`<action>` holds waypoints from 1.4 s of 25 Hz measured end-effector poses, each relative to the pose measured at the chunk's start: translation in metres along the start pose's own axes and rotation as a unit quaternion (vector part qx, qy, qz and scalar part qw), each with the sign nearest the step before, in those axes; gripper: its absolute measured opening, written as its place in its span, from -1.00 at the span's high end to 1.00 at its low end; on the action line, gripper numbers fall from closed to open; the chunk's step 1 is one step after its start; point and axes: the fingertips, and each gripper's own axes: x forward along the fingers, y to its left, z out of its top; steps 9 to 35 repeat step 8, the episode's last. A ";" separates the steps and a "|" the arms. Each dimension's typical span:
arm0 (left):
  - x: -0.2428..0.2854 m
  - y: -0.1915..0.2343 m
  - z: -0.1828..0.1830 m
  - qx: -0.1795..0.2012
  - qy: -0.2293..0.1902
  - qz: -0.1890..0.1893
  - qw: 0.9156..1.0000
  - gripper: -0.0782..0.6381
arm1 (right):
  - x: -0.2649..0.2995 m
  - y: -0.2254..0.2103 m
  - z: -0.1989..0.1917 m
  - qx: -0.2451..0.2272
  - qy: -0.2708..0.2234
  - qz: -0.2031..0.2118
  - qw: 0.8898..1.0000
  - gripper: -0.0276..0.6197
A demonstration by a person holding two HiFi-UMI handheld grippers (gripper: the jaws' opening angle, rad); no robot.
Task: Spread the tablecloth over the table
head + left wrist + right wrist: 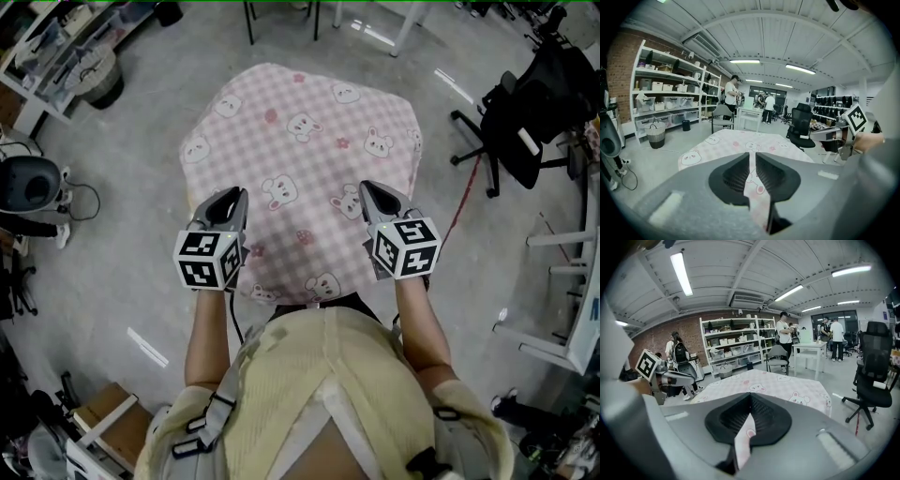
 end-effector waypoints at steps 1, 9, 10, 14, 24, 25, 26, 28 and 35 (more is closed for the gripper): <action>0.000 0.000 -0.001 -0.001 0.001 -0.001 1.000 0.65 | 0.000 0.002 -0.001 0.000 0.001 0.000 1.000 0.90; 0.003 -0.006 -0.007 -0.009 0.005 0.000 1.000 0.78 | 0.002 0.002 -0.008 0.001 0.007 0.001 1.000 0.90; 0.003 -0.006 -0.007 -0.009 0.005 0.000 1.000 0.78 | 0.002 0.002 -0.008 0.001 0.007 0.001 1.000 0.90; 0.003 -0.006 -0.007 -0.009 0.005 0.000 1.000 0.78 | 0.002 0.002 -0.008 0.001 0.007 0.001 1.000 0.90; 0.003 -0.006 -0.007 -0.009 0.005 0.000 1.000 0.78 | 0.002 0.002 -0.008 0.001 0.007 0.001 1.000 0.90; 0.003 -0.006 -0.007 -0.009 0.005 0.000 1.000 0.78 | 0.002 0.002 -0.008 0.001 0.007 0.001 1.000 0.90; 0.003 -0.006 -0.007 -0.009 0.005 0.000 1.000 0.78 | 0.002 0.002 -0.008 0.001 0.007 0.001 1.000 0.90; 0.003 -0.006 -0.007 -0.009 0.005 0.000 1.000 0.78 | 0.002 0.002 -0.008 0.001 0.007 0.001 1.000 0.90; 0.003 -0.006 -0.007 -0.009 0.005 0.000 1.000 0.78 | 0.002 0.002 -0.008 0.001 0.007 0.001 1.000 0.90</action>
